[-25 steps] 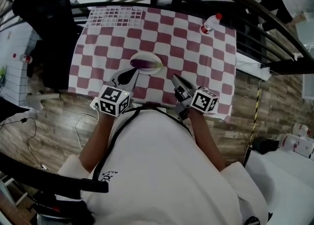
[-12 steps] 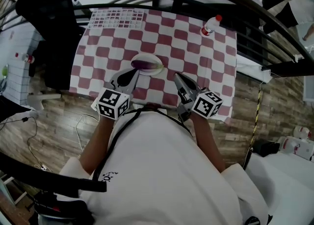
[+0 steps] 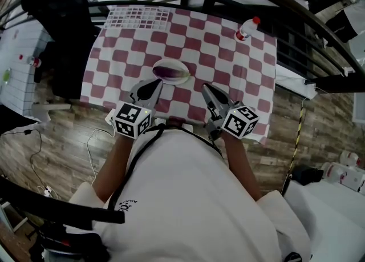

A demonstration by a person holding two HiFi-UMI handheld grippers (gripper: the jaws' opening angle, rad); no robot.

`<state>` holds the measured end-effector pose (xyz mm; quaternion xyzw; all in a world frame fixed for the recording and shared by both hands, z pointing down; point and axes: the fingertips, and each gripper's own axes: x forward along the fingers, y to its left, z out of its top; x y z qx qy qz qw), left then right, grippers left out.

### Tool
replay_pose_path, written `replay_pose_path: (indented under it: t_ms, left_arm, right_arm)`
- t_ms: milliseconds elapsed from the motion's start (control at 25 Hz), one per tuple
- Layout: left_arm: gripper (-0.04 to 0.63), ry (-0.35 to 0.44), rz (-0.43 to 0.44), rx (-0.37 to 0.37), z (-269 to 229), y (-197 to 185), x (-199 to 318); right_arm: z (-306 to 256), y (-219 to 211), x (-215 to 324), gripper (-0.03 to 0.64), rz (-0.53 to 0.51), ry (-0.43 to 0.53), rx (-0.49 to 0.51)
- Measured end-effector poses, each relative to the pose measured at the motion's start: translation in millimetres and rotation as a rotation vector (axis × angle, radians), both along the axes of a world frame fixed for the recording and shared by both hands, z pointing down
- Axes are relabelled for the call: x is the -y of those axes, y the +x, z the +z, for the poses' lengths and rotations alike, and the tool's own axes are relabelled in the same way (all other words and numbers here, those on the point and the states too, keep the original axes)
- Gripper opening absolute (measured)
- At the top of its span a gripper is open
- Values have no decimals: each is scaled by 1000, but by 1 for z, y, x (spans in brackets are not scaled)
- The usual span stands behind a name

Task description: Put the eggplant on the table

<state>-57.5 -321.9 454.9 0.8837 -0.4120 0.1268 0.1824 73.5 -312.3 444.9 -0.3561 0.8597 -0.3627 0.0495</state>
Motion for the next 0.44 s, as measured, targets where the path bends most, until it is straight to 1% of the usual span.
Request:
replay_pose_path:
  t_ms: [440]
  left_arm:
    - [3,2,-15,11,-1,8,-11]
  right_arm:
    - [1,10,-10,6,-22,11,-27]
